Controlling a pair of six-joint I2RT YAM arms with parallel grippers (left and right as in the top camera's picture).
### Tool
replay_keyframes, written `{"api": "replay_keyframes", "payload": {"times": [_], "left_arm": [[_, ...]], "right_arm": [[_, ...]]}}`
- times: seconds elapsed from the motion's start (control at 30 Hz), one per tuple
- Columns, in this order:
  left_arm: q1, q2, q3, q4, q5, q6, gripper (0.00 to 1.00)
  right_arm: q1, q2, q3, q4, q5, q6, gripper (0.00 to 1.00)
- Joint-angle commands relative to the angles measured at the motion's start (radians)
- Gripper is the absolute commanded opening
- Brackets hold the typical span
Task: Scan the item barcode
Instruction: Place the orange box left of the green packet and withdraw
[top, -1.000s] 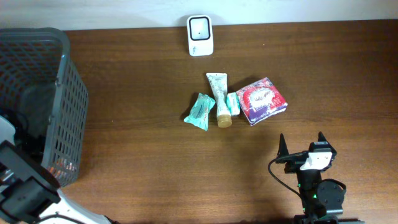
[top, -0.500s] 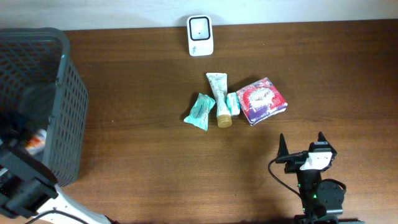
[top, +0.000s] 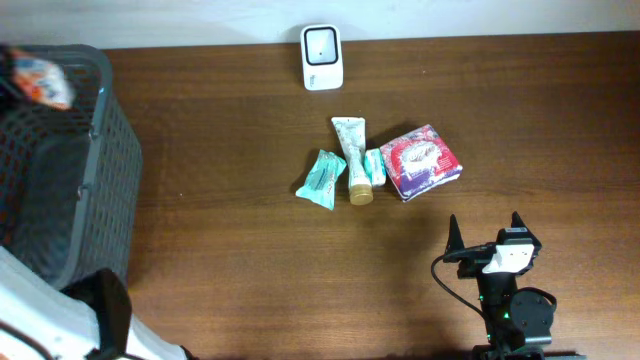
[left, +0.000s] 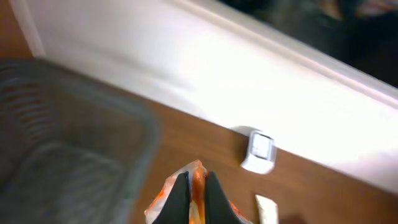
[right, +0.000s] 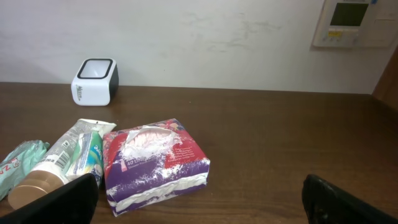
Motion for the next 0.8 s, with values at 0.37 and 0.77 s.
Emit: {"api": "replay_keyframes", "payload": {"times": [0.37,0.77], "left_arm": [[-0.692,0.229,-0.625,0.182,0.001,0.431,0.02],[-0.801,0.521,-0.799,0.388,-0.385,0.439,0.32]], "right_arm": [[0.005,-0.006,-0.009,-0.003,0.002,0.004,0.99],[0.005,-0.006,-0.009,-0.003,0.002,0.004,0.99]]}}
